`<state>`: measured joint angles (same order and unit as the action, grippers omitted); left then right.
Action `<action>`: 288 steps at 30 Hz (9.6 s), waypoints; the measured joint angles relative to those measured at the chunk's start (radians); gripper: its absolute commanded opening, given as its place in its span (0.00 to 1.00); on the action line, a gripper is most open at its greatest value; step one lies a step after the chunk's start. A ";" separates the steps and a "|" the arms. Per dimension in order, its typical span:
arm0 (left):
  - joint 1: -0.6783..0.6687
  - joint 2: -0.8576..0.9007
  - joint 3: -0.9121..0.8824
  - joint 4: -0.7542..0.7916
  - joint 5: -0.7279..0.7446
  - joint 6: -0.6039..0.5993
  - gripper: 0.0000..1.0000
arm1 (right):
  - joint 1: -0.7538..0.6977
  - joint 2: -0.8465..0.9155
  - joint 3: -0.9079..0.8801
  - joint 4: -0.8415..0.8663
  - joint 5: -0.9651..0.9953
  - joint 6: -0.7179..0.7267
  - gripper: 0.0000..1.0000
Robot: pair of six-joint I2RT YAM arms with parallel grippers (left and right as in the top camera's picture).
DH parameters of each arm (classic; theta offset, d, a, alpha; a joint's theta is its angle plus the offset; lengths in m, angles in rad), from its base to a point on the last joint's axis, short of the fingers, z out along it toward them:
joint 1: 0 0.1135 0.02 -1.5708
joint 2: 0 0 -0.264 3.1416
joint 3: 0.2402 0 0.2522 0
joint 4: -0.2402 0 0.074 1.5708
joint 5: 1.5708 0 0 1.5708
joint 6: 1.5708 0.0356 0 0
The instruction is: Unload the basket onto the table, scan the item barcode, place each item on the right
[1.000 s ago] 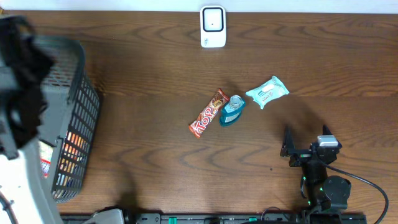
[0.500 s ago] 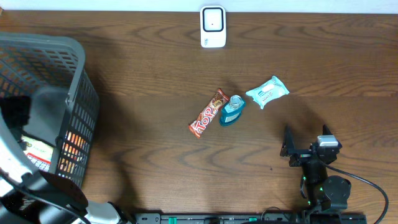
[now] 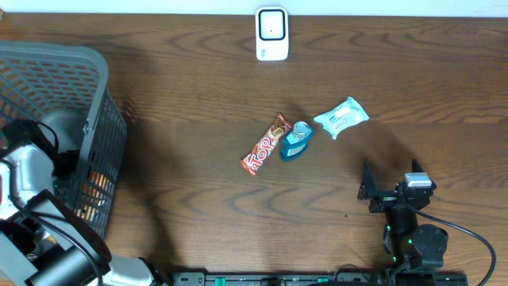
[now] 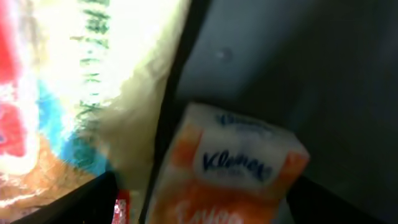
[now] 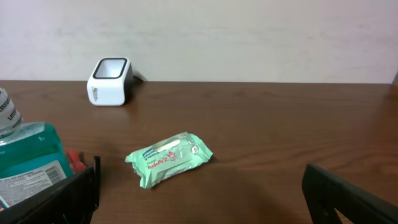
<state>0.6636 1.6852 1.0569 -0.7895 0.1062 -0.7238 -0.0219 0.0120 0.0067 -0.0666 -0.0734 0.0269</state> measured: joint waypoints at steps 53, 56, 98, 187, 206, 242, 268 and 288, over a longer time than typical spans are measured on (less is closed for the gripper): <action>-0.679 -0.565 0.598 -0.354 0.308 0.177 0.29 | 0.000 0.000 0.000 0.000 0.000 0.000 0.99; -0.817 -0.535 0.499 -0.359 0.275 0.214 0.29 | 0.000 0.000 0.000 0.000 0.000 0.000 0.99; -1.365 -0.443 0.183 0.113 -0.232 0.362 0.98 | 0.000 0.000 0.000 0.000 0.000 0.000 0.99; 0.063 0.035 0.012 0.011 -0.449 0.153 0.08 | 0.000 0.000 0.000 0.000 0.000 0.000 0.99; 0.061 -0.634 0.294 0.407 0.255 -0.014 0.07 | 0.000 0.000 0.000 0.000 0.000 0.000 0.99; -1.121 0.153 0.288 0.091 0.049 0.329 0.07 | 0.000 0.000 0.000 0.000 0.000 0.000 0.99; -1.170 -0.136 0.286 0.069 -0.151 0.301 0.98 | 0.000 0.000 0.000 0.000 0.000 0.000 0.99; -1.157 -0.727 0.286 0.828 -0.784 0.730 0.99 | 0.000 0.000 0.000 0.000 0.000 0.000 0.99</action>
<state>-0.4931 0.9577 1.3430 0.0383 -0.6777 0.0059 -0.0219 0.0120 0.0067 -0.0662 -0.0731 0.0269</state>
